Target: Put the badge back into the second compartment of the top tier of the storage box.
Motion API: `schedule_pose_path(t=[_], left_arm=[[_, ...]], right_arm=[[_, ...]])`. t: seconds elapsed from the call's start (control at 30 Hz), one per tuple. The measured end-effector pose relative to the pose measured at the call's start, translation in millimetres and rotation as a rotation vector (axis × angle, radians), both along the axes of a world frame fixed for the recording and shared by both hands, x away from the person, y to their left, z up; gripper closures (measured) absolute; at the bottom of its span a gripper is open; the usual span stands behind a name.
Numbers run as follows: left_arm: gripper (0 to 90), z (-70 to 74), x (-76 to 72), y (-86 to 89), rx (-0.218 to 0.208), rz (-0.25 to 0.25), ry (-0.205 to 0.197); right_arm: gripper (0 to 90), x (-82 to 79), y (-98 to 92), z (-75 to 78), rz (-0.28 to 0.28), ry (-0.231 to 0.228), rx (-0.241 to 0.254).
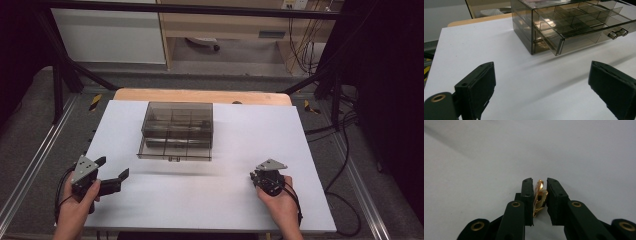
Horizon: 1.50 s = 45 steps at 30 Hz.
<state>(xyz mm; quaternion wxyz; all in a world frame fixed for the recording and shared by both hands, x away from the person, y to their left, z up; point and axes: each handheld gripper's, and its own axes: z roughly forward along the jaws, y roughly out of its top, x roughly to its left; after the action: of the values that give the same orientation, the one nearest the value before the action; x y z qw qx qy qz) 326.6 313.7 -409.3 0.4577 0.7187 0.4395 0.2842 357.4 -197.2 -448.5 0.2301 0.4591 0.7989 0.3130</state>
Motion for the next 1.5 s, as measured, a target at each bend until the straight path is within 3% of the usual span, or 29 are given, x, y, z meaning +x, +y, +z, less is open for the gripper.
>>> schedule_pose_path(t=[0.53,0.73,0.97,1.5], left_arm=[[7.5,0.4,-0.4,0.6,0.003,0.000,-0.002],[7.5,0.3,-0.2,-0.2,0.000,-0.003,-0.004],[7.5,0.5,0.0,1.4,0.002,0.002,-0.004],[7.5,-0.5,0.5,0.9,0.007,-0.003,0.006]], right_arm=[[76.8,-3.7,6.9,1.6,0.039,-0.021,-0.022],[77.9,-4.2,9.4,-2.4,0.066,0.005,-0.030],[81.3,-1.9,7.6,-1.6,0.069,0.023,-0.012],[81.2,-4.7,14.4,2.3,0.129,-0.021,0.028]])
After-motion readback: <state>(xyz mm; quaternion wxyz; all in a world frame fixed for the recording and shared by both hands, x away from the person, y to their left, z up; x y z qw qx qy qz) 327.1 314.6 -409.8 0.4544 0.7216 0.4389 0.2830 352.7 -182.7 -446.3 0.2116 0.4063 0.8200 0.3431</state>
